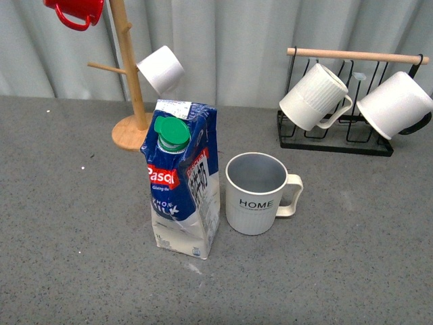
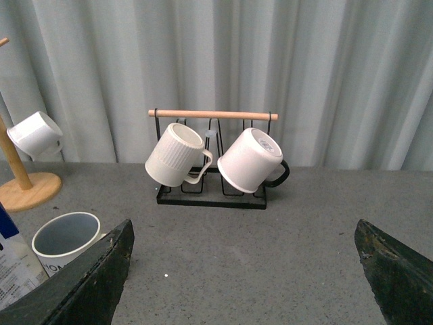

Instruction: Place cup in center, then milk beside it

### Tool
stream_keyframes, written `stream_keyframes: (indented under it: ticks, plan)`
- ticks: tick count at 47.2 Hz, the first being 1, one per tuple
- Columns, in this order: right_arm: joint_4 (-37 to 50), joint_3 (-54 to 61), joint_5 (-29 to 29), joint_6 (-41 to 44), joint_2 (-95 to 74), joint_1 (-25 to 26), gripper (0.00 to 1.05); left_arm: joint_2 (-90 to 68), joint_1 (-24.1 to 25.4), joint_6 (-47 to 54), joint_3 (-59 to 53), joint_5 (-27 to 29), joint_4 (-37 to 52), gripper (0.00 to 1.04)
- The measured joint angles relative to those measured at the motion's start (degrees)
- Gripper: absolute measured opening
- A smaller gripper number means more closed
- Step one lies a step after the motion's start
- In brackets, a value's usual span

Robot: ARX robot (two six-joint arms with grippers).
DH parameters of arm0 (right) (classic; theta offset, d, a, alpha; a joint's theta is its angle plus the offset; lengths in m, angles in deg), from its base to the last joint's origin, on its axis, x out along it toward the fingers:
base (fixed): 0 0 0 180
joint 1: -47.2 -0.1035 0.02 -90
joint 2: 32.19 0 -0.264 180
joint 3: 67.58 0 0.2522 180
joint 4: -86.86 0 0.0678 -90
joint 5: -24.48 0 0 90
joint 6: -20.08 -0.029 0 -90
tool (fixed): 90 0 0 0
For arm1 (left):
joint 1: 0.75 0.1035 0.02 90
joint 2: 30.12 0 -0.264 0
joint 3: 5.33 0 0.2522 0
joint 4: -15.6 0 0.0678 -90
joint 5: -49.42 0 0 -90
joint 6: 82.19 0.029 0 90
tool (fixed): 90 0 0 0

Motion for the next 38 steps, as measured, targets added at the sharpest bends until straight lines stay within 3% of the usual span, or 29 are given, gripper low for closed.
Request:
stream_keyframes:
  ticks: [6, 11, 14, 26, 38]
  plan:
    - [0.0, 0.0, 0.0, 0.0, 0.0, 0.0, 0.95, 0.0, 0.0, 0.0, 0.0, 0.0, 0.0, 0.24]
    - [0.0, 0.0, 0.0, 0.0, 0.0, 0.0, 0.95, 0.0, 0.0, 0.0, 0.0, 0.0, 0.0, 0.42]
    - [0.0, 0.0, 0.0, 0.0, 0.0, 0.0, 0.95, 0.0, 0.0, 0.0, 0.0, 0.0, 0.0, 0.58]
    - [0.0, 0.0, 0.0, 0.0, 0.0, 0.0, 0.95, 0.0, 0.0, 0.0, 0.0, 0.0, 0.0, 0.98]
    - [0.0, 0.0, 0.0, 0.0, 0.0, 0.0, 0.95, 0.0, 0.0, 0.1, 0.0, 0.0, 0.0, 0.98]
